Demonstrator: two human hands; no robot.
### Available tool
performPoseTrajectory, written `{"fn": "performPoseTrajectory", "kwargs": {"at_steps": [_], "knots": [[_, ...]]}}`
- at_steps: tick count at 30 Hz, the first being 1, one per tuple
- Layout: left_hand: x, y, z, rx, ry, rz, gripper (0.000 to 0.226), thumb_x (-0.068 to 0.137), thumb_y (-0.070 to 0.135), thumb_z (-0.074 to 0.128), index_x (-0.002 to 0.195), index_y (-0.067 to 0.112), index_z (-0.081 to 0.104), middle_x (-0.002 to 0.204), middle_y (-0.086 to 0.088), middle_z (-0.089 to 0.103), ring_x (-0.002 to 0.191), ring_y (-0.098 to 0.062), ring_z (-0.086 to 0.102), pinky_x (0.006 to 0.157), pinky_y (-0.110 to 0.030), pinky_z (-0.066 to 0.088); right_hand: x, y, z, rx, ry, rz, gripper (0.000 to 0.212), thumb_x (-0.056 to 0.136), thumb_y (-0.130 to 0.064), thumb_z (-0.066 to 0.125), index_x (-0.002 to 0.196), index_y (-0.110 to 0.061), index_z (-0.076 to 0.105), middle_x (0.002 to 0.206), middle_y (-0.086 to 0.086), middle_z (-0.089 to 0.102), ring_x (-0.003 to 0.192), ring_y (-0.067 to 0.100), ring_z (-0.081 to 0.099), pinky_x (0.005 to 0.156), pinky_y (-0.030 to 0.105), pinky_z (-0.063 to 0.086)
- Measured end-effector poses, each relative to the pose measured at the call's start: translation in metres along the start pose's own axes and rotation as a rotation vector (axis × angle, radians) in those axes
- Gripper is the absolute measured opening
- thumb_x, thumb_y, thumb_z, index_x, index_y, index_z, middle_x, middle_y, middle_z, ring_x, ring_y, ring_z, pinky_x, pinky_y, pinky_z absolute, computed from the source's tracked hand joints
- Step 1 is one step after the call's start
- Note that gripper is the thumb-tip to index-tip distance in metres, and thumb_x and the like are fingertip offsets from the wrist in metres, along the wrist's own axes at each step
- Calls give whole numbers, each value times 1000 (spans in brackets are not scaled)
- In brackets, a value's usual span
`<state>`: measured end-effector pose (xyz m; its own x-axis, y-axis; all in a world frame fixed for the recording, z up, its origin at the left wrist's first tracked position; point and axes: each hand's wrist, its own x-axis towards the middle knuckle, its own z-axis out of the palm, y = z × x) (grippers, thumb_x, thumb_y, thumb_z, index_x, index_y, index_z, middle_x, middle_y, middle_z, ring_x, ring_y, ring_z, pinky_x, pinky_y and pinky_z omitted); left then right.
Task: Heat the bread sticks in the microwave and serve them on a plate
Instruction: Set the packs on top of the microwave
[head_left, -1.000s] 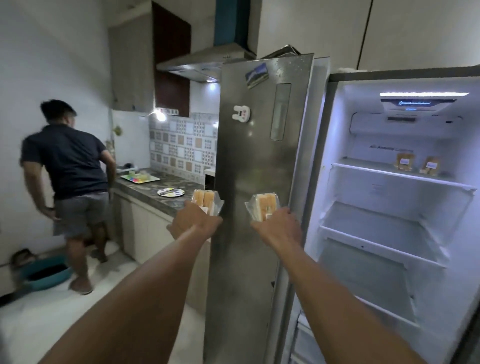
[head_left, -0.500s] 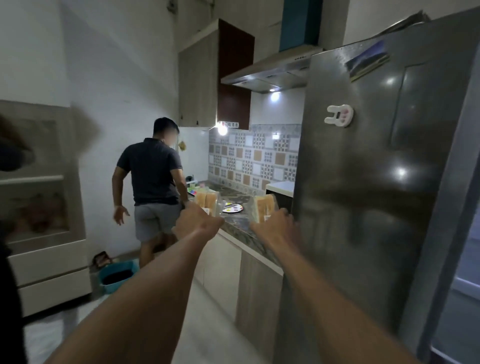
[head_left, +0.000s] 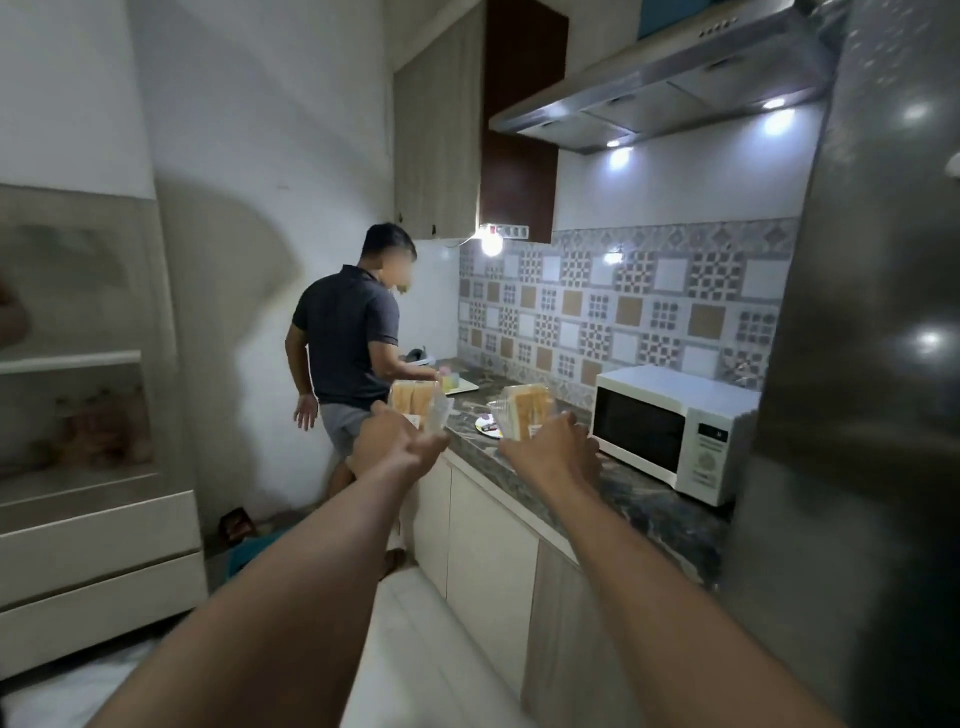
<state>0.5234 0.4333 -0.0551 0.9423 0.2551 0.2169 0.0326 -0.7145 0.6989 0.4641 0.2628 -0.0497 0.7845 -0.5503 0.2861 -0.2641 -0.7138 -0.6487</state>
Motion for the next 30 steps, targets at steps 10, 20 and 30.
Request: {"fn": "performPoseTrajectory", "kwargs": {"at_steps": [10, 20, 30], "knots": [[154, 56, 79, -16, -3, 39, 94, 70, 74, 58, 134, 6, 42, 125, -14, 62, 113, -34, 62, 94, -46, 53, 154, -19, 63, 5, 31, -10, 84, 70, -52, 78, 132, -7, 45, 129, 14, 54, 117, 33, 51, 93, 40, 46], [272, 115, 185, -59, -192, 136, 81, 61, 51, 72, 121, 1, 52, 93, -10, 68, 82, -29, 65, 65, -30, 50, 286, 6, 118, -65, 139, 133, 86, 65, -59, 77, 129, -7, 50, 127, 12, 58, 116, 33, 54, 92, 40, 48], [379, 212, 295, -101, -352, 367, 77, 55, 65, 69, 105, 7, 66, 84, -9, 69, 76, -28, 65, 58, -28, 46, 408, 42, 122, -136, 304, 369, 78, 70, -54, 71, 126, -7, 46, 126, 13, 54, 115, 34, 52, 91, 42, 47]]}}
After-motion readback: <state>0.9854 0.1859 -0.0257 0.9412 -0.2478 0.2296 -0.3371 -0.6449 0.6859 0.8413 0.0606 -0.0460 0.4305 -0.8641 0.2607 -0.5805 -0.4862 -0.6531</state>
